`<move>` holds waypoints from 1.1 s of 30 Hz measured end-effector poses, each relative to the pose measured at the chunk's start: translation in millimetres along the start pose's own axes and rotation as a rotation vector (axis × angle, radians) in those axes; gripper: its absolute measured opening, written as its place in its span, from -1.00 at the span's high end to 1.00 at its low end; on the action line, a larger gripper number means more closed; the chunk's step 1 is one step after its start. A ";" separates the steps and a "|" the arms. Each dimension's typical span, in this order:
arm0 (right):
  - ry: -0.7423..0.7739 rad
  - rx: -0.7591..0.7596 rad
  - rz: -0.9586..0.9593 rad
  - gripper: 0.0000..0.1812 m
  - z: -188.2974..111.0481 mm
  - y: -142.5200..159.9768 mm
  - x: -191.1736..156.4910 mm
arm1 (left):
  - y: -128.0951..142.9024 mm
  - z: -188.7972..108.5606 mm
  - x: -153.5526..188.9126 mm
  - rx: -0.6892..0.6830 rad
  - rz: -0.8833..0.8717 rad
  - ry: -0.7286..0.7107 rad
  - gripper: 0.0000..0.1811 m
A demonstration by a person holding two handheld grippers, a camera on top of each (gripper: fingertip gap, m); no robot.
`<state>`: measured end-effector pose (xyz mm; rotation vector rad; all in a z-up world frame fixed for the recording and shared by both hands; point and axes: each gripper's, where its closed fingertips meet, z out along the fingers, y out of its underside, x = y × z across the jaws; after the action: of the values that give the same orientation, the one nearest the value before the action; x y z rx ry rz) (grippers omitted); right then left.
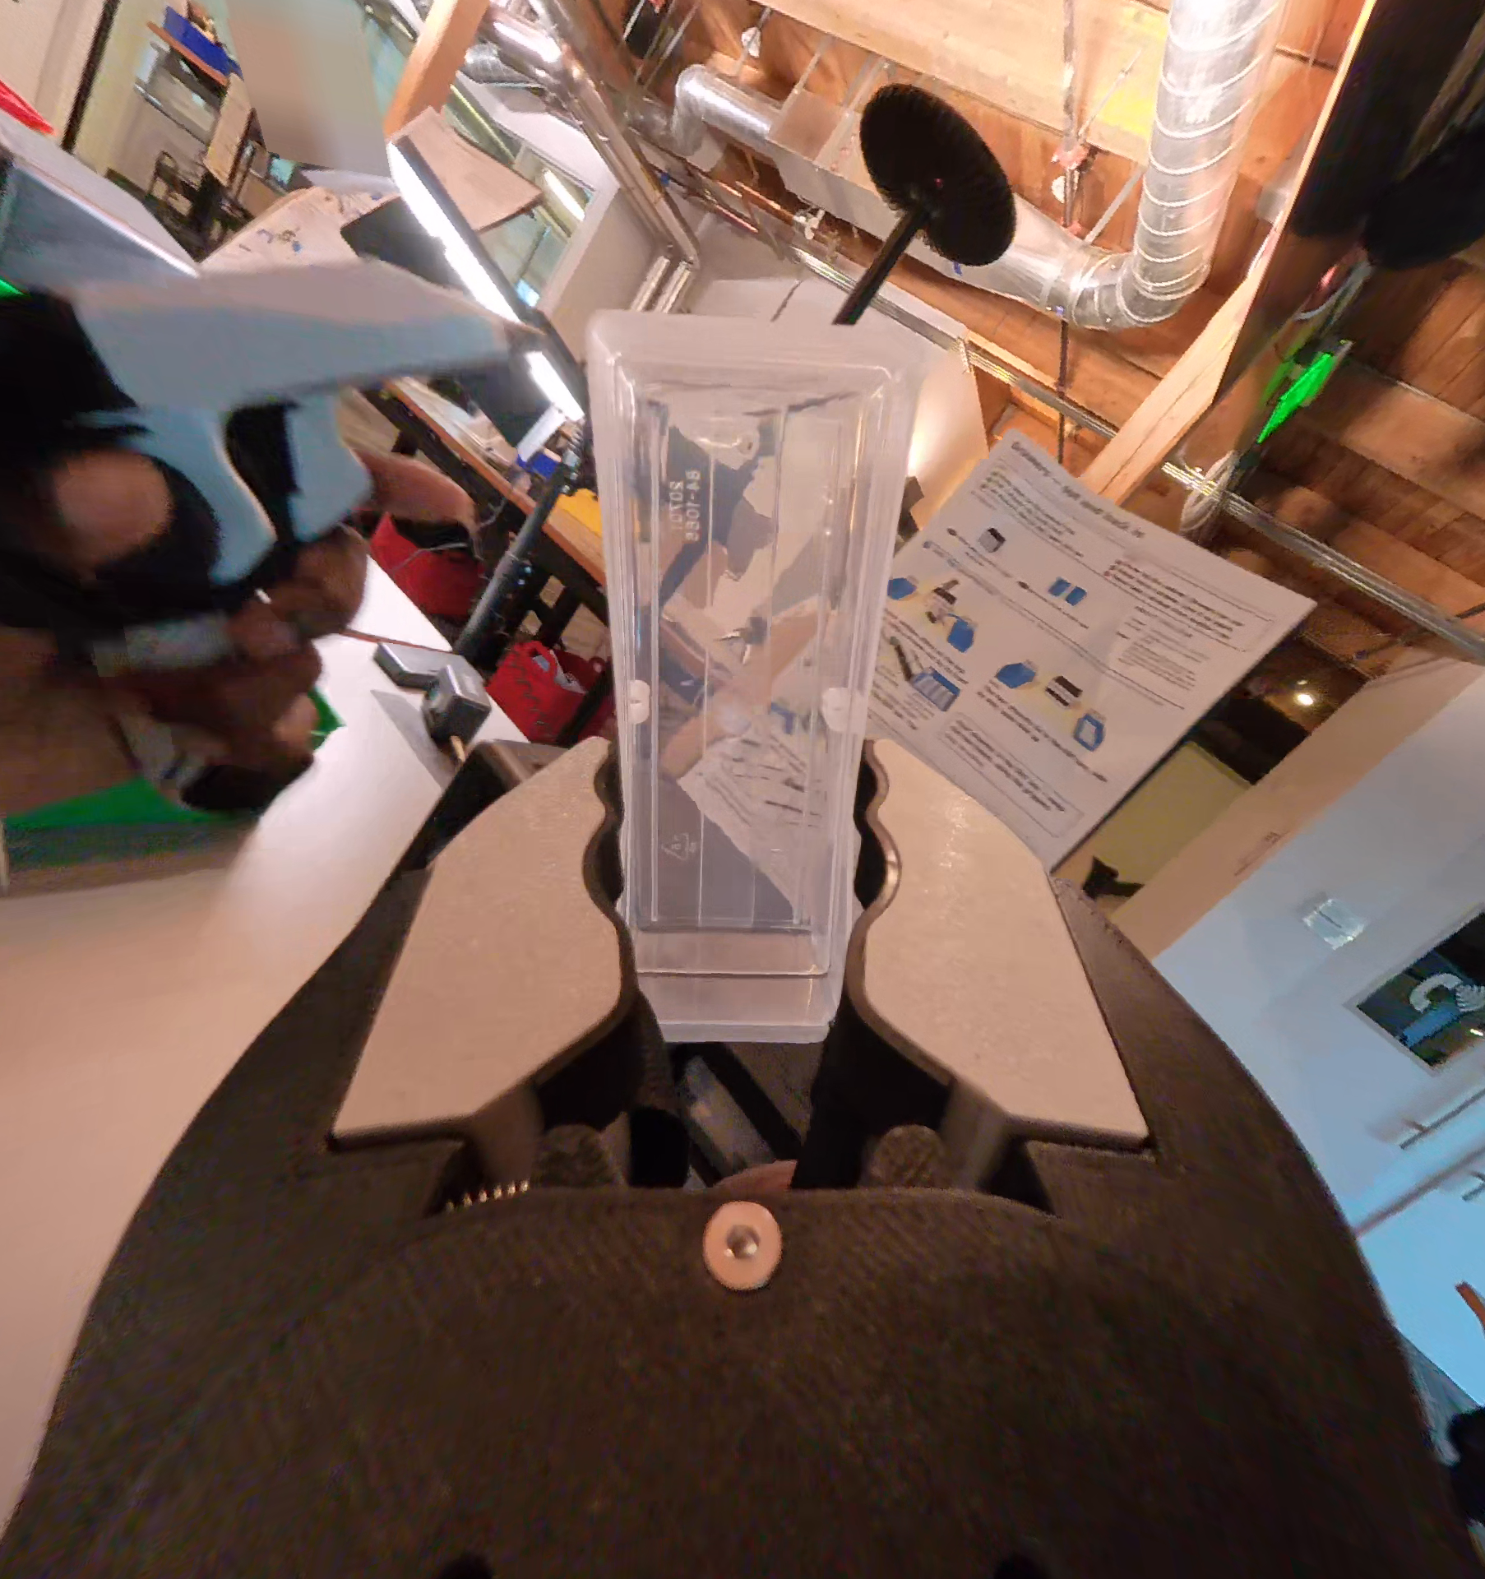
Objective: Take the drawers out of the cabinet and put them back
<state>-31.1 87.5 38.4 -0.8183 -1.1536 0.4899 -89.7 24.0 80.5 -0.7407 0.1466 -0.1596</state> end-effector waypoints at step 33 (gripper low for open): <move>-0.785 -1.360 -0.313 0.37 -321.6 378.7 66.2 | -33.1 -14.6 -43.2 0.097 0.118 -0.163 0.46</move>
<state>316.7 271.0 -272.4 -1.6088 -2.3561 -0.3961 -137.8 -1.2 95.6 -0.6434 0.0273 0.0063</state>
